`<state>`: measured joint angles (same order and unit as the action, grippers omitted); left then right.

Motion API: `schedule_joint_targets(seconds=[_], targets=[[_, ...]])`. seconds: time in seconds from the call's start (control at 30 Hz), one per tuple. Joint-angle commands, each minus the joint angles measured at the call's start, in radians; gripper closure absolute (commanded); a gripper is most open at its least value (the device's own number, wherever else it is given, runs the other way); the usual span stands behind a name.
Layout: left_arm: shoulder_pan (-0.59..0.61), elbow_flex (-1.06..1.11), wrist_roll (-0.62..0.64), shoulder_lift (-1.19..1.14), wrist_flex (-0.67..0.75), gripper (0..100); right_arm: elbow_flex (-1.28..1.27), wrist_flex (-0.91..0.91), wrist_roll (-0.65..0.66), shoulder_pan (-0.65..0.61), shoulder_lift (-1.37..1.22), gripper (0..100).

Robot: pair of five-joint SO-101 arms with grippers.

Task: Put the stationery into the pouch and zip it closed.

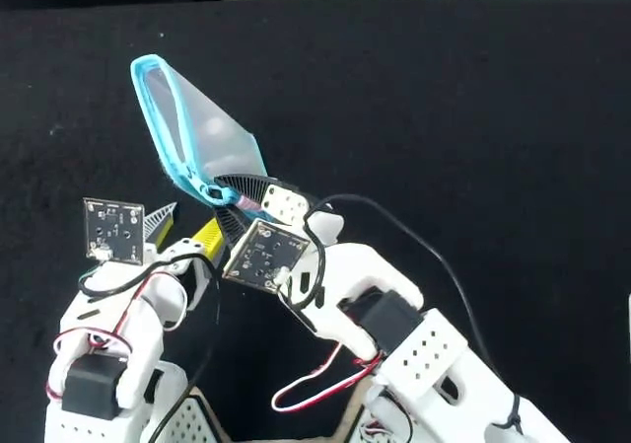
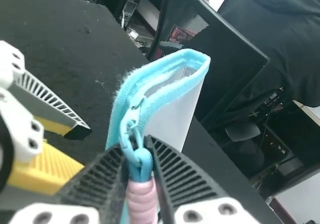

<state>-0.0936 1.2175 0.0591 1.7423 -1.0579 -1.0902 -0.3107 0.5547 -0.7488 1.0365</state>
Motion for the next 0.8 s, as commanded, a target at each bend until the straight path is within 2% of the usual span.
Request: schedule_joint_targets(seconds=[0.0,0.2,0.4,0.6,0.77], targets=[[-0.012,-0.065,-0.002,-0.005,-0.002,76,0.013,0.003,-0.009,0.014,0.012,98.8],[-0.013,-0.064,0.077,-0.005,0.017,76,0.013,0.003,-0.009,0.014,0.012,98.8],[-0.015,-0.064,0.075,-0.005,0.008,76,0.013,0.003,-0.009,0.014,0.012,98.8],[-0.119,-0.070,0.003,-0.005,-0.028,76,0.013,0.003,-0.009,0.014,0.012,98.8],[-0.122,-0.039,0.069,-0.005,0.037,76,0.012,0.003,-0.009,0.014,0.012,98.8]])
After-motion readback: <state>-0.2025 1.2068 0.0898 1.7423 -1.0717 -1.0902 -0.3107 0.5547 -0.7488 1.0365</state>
